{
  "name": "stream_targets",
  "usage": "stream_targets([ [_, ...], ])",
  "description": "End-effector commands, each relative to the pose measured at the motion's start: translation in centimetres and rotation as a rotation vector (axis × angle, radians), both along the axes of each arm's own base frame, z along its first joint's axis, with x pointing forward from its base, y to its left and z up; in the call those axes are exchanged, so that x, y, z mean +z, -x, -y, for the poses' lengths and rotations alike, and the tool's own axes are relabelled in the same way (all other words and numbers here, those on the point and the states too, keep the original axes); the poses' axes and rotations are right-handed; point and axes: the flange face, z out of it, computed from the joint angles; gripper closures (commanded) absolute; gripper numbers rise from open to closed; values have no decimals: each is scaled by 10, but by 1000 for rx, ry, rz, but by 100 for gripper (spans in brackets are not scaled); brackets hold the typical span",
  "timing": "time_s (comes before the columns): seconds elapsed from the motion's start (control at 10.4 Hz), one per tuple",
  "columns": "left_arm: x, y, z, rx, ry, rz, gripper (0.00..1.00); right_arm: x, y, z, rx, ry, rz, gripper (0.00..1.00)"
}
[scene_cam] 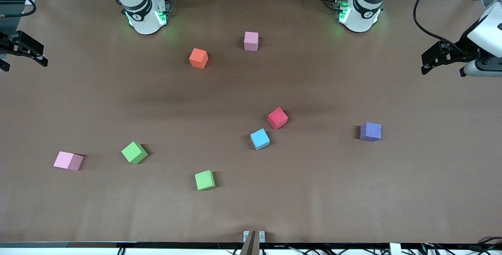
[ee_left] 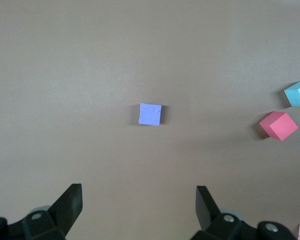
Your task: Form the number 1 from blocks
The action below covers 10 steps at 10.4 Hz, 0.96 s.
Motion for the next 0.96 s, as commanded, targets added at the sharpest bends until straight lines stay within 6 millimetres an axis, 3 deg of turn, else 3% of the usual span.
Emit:
stream_targets([
  [0.0, 7, 5, -1, -20, 21, -10, 0, -8, -12, 2, -14, 11, -41, 0],
  [0.19, 4, 6, 5, -31, 28, -24, 0, -6, -10, 13, -28, 15, -45, 0],
  [0.38, -21, 10, 31, -53, 104, -92, 0, -10, -10, 15, -38, 13, -53, 0],
  [0.67, -55, 36, 129, -131, 102, -180, 0, -19, -14, 21, -41, 9, -73, 0],
  [0.86, -83, 67, 203, -122, 73, -207, 0, -54, -32, 41, -74, 7, -125, 0],
])
